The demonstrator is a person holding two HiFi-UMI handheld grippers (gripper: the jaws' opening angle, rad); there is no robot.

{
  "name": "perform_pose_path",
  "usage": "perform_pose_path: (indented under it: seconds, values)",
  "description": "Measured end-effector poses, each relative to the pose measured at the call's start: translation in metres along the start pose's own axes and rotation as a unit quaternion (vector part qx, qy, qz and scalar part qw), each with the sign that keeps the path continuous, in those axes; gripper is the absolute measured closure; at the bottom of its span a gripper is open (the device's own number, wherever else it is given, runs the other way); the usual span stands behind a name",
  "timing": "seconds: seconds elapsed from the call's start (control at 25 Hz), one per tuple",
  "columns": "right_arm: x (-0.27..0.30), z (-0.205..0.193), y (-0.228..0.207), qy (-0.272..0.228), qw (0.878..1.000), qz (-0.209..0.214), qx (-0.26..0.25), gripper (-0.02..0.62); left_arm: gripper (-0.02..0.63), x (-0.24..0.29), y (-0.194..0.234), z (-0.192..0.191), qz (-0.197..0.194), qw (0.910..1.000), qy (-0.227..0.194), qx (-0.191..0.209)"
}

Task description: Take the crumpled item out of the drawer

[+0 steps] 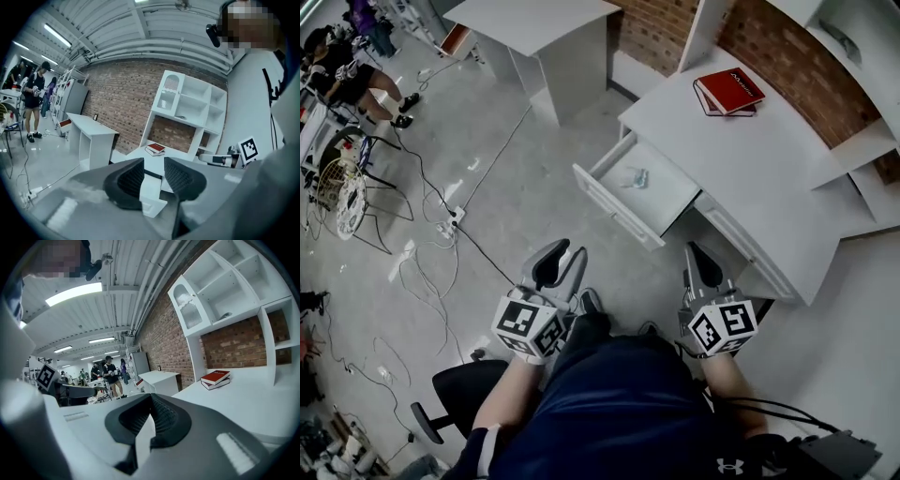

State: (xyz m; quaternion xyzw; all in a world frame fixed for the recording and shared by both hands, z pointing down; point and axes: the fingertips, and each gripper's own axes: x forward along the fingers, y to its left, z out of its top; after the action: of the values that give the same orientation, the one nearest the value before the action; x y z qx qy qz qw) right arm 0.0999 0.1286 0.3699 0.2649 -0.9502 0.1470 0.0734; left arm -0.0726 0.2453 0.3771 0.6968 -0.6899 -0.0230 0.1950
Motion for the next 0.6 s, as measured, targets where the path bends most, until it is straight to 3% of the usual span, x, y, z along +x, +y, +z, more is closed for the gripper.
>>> perform_pose_path:
  seconds: [0.32,0.6]
  values:
    - [0.054,0.003,0.019,0.012,0.999,-0.042,-0.005,0.592,0.463,0.03,0.067,0.015,-0.037,0.9992,0.011,-0.013]
    - [0.084,0.002,0.004,0.027,0.998,-0.056,0.003,0.592,0.463,0.073,0.082,0.007,-0.057,0.9973,0.044,-0.012]
